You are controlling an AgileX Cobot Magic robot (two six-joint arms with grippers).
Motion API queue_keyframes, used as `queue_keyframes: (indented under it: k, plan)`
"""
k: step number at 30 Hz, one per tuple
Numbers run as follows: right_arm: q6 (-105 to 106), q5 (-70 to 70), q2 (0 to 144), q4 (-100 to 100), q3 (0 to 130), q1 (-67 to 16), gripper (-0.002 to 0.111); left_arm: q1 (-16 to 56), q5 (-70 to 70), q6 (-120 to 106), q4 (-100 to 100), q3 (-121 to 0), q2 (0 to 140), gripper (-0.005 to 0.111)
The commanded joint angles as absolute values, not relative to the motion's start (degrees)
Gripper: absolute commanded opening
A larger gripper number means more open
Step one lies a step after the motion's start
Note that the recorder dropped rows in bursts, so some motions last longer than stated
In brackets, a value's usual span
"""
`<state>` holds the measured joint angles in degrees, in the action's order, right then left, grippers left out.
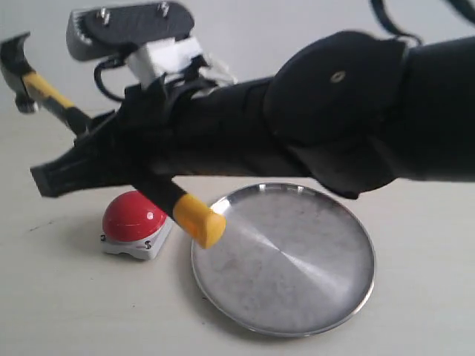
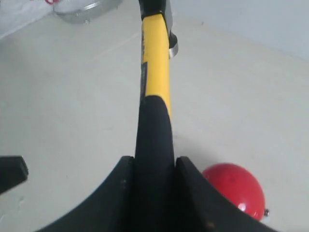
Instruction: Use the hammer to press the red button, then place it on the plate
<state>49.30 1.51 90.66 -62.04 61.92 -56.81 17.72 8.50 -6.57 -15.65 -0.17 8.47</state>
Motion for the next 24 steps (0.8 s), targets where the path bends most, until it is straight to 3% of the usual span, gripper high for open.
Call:
queue_keyframes:
  k: [1,7,13,18,24]
  plan:
    - [49.81,-1.88,83.64,-60.96,62.63,-56.65,0.000,17.77,8.28,-6.30,-15.96,0.00,8.01,0.000]
    - [50.69,-2.58,76.56,-60.85,61.37,-56.65,0.000,17.77,8.28,-6.30,-15.96,0.00,8.01,0.000]
    - [51.32,-9.03,67.63,-60.24,50.96,-54.55,0.000,17.77,8.28,-6.30,-15.96,0.00,8.01,0.000]
    - [50.23,-13.57,63.25,-62.19,40.82,-48.54,0.000,17.77,8.28,-6.30,-15.96,0.00,8.01,0.000]
    - [41.34,-12.53,67.67,-55.26,35.69,-33.97,0.000,17.77,8.28,-6.30,-15.96,0.00,8.01,0.000]
